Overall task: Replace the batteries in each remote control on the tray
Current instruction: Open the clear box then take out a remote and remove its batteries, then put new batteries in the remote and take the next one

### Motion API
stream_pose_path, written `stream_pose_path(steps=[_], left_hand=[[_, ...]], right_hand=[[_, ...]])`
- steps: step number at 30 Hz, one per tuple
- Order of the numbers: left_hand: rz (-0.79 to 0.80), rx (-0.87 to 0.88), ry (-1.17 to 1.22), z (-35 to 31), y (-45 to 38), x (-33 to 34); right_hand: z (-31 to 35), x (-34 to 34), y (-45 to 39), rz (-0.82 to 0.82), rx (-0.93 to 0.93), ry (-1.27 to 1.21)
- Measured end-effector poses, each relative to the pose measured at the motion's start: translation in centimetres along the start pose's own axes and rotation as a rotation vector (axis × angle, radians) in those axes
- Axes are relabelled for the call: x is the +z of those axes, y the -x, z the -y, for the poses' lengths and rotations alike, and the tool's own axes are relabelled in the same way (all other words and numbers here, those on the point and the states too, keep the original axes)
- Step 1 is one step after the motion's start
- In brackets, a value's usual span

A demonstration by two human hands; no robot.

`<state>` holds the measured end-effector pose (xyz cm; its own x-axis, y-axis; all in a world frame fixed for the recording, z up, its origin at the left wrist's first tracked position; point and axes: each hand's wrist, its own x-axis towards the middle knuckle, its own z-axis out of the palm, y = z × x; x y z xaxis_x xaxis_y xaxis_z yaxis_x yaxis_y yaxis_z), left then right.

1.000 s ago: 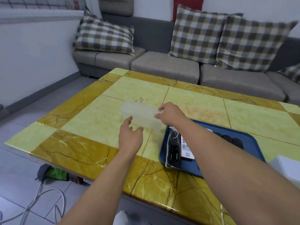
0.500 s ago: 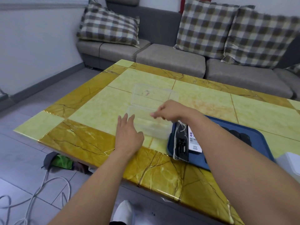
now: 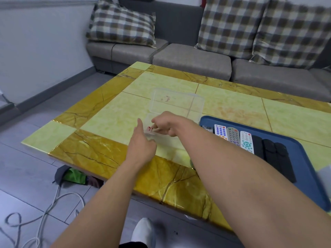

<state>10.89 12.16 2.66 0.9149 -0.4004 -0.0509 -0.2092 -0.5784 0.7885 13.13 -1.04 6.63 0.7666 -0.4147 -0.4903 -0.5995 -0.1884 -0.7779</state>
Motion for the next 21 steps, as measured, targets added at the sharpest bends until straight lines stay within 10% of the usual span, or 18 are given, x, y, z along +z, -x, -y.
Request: stream_pose_path(steps=[7,14,21], left_hand=[[-0.161,0.057,0.014,-1.6,0.5,0.8],[-0.126,0.196,0.086,-7.1,3.3,5.9],[0.178,0.354,0.144,-14.8,9.3,15.0]], right_hand=[[-2.1,-2.4,1.2,-0.065,-0.188,0.098],[-6.2,-9.3,8.2,-0.500,-0.527,0.201],[-19.0,-22.8,17.6,-0.790,-0.161,0.493]])
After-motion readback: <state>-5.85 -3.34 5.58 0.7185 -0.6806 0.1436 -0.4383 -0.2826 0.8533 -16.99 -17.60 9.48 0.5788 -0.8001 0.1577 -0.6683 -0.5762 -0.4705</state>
